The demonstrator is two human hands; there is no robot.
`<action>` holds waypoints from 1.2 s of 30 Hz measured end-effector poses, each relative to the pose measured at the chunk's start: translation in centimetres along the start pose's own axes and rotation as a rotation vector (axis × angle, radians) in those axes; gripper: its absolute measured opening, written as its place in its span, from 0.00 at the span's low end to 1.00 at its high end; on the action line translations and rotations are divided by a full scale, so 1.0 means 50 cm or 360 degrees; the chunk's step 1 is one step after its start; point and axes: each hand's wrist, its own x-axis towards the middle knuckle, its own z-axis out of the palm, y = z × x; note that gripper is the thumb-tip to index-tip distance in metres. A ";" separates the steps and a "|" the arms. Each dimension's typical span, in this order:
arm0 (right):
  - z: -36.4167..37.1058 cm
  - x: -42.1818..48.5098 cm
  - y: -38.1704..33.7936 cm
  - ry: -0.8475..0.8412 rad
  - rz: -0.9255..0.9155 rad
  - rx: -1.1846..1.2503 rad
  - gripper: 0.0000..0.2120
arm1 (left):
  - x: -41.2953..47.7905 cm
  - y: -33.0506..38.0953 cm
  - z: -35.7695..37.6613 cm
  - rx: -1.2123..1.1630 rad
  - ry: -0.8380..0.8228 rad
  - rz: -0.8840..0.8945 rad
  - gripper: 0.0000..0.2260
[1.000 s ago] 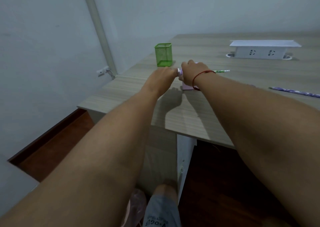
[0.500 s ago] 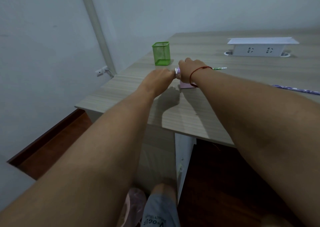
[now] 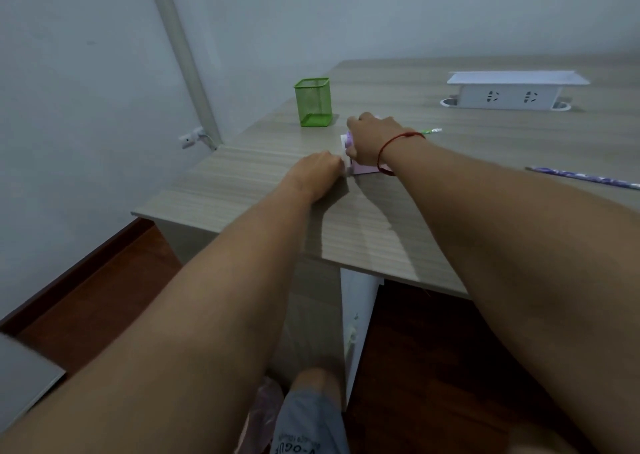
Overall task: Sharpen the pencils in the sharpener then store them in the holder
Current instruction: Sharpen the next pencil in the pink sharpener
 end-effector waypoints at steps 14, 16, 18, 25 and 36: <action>0.016 0.012 0.016 0.0021 -0.0017 0.0043 0.21 | 0.096 -0.074 -0.043 0.0145 0.0186 0.0092 0.09; 0.012 0.009 0.018 0.0019 -0.0011 0.0036 0.21 | 0.096 -0.074 -0.048 0.0148 0.0231 0.0101 0.10; 0.009 0.010 0.015 0.0022 -0.0014 0.0010 0.21 | 0.095 -0.076 -0.056 0.0159 0.0299 0.0086 0.10; 0.003 0.023 0.001 -0.0074 0.0115 -0.0025 0.26 | 0.070 -0.062 -0.101 0.0141 0.0407 0.0085 0.10; -0.009 0.003 -0.012 -0.0055 0.0138 0.0008 0.23 | 0.003 -0.034 -0.077 -0.0033 0.0456 0.0069 0.08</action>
